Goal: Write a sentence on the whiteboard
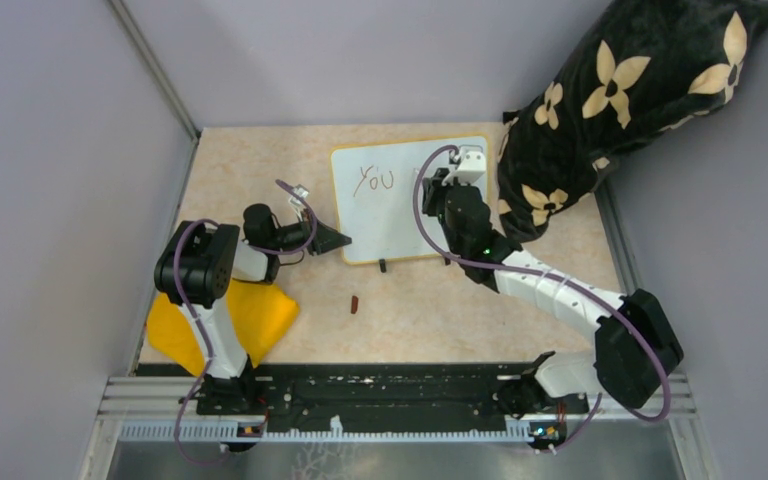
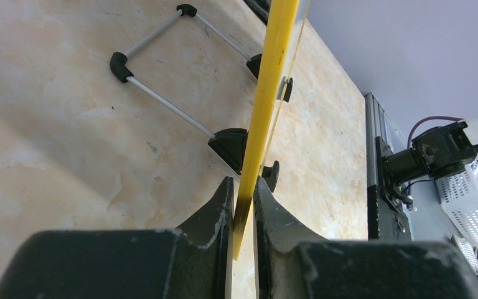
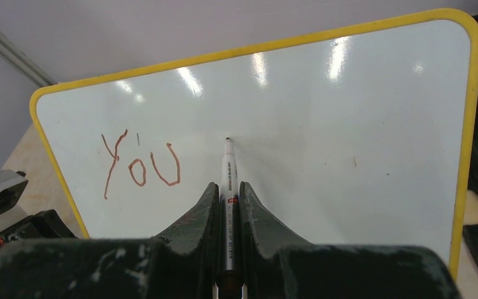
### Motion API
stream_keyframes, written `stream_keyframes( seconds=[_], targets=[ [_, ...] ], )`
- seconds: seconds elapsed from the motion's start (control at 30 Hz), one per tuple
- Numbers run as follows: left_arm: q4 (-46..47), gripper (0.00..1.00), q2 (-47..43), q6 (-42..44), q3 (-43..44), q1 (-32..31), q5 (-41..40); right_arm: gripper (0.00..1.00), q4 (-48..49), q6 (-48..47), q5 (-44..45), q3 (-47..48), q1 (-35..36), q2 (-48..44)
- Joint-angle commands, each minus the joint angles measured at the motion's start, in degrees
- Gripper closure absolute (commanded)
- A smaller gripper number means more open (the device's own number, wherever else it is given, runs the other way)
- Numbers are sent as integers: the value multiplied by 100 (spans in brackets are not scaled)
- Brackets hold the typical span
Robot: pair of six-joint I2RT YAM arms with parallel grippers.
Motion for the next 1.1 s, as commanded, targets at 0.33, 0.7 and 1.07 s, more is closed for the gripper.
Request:
stream_keyframes(
  seconds=[0.33,0.7,1.07],
  targets=[
    [-127,100,-93,93,-46,-3,-71,100,190,0,-69,491,-112,264],
    [-144,100,-92,106,-40,-3,-72,100,-8,75,-490,349,-119,299],
    [-159,100,-75,118,-44,-3,-74,100,-67,89,-462,-356,-112,-153]
  ],
)
